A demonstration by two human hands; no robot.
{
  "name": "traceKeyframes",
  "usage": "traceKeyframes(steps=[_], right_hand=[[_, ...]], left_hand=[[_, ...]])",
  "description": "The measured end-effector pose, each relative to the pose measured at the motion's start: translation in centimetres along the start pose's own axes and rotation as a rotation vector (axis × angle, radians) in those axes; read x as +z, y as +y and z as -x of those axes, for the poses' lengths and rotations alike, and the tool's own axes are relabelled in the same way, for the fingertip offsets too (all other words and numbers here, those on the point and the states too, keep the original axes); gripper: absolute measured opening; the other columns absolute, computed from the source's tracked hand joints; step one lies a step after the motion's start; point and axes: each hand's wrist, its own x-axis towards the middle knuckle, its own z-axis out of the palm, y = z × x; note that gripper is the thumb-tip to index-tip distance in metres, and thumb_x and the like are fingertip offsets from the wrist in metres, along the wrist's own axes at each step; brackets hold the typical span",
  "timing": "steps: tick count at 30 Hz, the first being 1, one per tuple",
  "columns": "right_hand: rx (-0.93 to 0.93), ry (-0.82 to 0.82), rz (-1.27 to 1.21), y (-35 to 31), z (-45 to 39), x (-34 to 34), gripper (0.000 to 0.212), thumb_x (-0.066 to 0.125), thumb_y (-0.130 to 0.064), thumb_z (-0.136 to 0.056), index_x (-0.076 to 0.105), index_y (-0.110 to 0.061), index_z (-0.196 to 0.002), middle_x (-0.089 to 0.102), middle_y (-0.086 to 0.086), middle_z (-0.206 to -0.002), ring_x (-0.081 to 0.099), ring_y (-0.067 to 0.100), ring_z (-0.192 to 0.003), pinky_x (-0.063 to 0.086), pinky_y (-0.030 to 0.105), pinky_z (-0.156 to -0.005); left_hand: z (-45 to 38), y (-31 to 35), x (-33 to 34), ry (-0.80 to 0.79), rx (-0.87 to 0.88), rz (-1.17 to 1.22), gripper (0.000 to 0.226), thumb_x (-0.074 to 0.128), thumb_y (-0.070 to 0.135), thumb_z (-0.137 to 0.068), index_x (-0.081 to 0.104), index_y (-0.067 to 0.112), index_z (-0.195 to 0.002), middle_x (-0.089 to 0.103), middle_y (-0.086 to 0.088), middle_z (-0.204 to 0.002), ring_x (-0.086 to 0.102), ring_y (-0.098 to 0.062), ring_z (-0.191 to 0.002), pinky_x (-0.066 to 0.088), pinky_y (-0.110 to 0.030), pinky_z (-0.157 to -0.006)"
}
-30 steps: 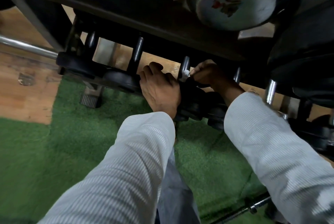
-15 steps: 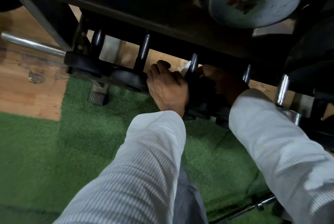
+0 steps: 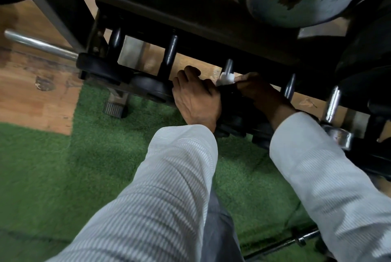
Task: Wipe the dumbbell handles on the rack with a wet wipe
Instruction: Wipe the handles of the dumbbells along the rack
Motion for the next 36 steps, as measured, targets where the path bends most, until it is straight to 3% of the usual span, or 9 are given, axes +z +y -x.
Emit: traceKeyframes(steps=[3,6,11,16,19,22,30,33,36], right_hand=[[-0.085,0.224,-0.015,-0.1,-0.3,0.7,0.037,0.092,-0.045,-0.058,0.068,-0.017,-0.065,0.071,0.003,-0.074,0.07,0.02,-0.074,0.055,0.035,-0.073],[-0.121,0.346,-0.189,-2.0,-0.8,2.1,0.043,0.097,-0.032,-0.063,0.057,-0.018,-0.052,0.062,-0.005,-0.058,0.067,0.018,-0.066,0.054,0.035,-0.068],[-0.112,0.504,-0.322,-1.3,-3.2,1.7,0.043,0.096,-0.043,-0.05,0.066,-0.015,-0.065,0.072,-0.003,-0.069,0.076,0.02,-0.074,0.063,0.046,-0.078],[0.01,0.364,-0.162,0.1,-1.7,0.3,0.011,0.072,-0.011,-0.087,0.062,-0.008,-0.09,0.072,-0.003,-0.065,0.069,0.005,-0.057,0.064,0.033,-0.077],[-0.059,0.398,0.092,0.5,-1.1,1.3,0.042,0.077,-0.045,-0.085,0.074,-0.003,-0.093,0.075,0.016,-0.094,0.072,0.032,-0.091,0.056,0.039,-0.087],[-0.012,0.415,0.094,0.4,-0.2,1.5,0.037,0.089,-0.047,-0.073,0.07,-0.016,-0.08,0.073,0.009,-0.109,0.067,0.029,-0.11,0.052,0.036,-0.099],[-0.217,0.715,0.062,-1.0,-0.5,1.2,0.008,0.08,-0.023,-0.082,0.079,-0.017,-0.077,0.073,-0.003,-0.074,0.072,0.015,-0.076,0.06,0.034,-0.083],[-0.44,0.47,0.134,0.4,-0.1,1.5,0.022,0.076,-0.03,-0.084,0.08,-0.011,-0.075,0.076,0.007,-0.072,0.072,0.02,-0.071,0.057,0.033,-0.072],[-0.295,0.258,0.313,1.8,0.0,0.4,0.019,0.063,-0.02,-0.093,0.074,-0.006,-0.085,0.075,-0.006,-0.072,0.068,0.029,-0.08,0.058,0.045,-0.082]], left_hand=[[0.0,-0.2,0.1,-0.007,-0.003,-0.016,0.023,0.06,0.017,-0.075,0.062,0.01,-0.097,0.064,-0.01,-0.095,0.057,-0.033,-0.092,0.04,-0.042,-0.08],[0.0,-0.2,0.1,-0.006,0.012,-0.018,0.024,0.058,0.019,-0.075,0.062,0.01,-0.097,0.064,-0.01,-0.095,0.056,-0.033,-0.09,0.039,-0.042,-0.08],[0.1,-0.1,0.0,-0.002,0.007,-0.011,0.023,0.056,0.019,-0.076,0.063,0.01,-0.096,0.064,-0.01,-0.094,0.057,-0.032,-0.089,0.039,-0.041,-0.08],[0.1,-0.1,0.1,0.003,0.009,-0.013,0.023,0.055,0.021,-0.075,0.063,0.011,-0.094,0.064,-0.009,-0.093,0.056,-0.032,-0.089,0.039,-0.041,-0.079],[-0.1,-0.3,0.2,-0.008,0.009,-0.029,0.022,0.056,0.021,-0.075,0.062,0.011,-0.094,0.065,-0.01,-0.092,0.057,-0.033,-0.089,0.04,-0.042,-0.079],[0.1,-0.3,0.2,-0.019,0.013,-0.023,0.024,0.052,0.024,-0.077,0.062,0.011,-0.093,0.065,-0.009,-0.092,0.057,-0.033,-0.09,0.041,-0.042,-0.08],[0.0,-0.3,0.2,-0.014,0.013,-0.05,0.018,0.061,0.02,-0.077,0.064,0.011,-0.093,0.068,-0.009,-0.088,0.056,-0.034,-0.088,0.037,-0.041,-0.077],[0.1,-0.3,0.3,-0.018,0.01,-0.063,0.017,0.06,0.021,-0.078,0.064,0.012,-0.091,0.068,-0.009,-0.087,0.055,-0.034,-0.088,0.037,-0.041,-0.075],[0.1,-0.4,0.3,-0.027,0.011,-0.067,0.02,0.055,0.024,-0.079,0.065,0.011,-0.092,0.069,-0.009,-0.088,0.056,-0.034,-0.088,0.038,-0.042,-0.077]])
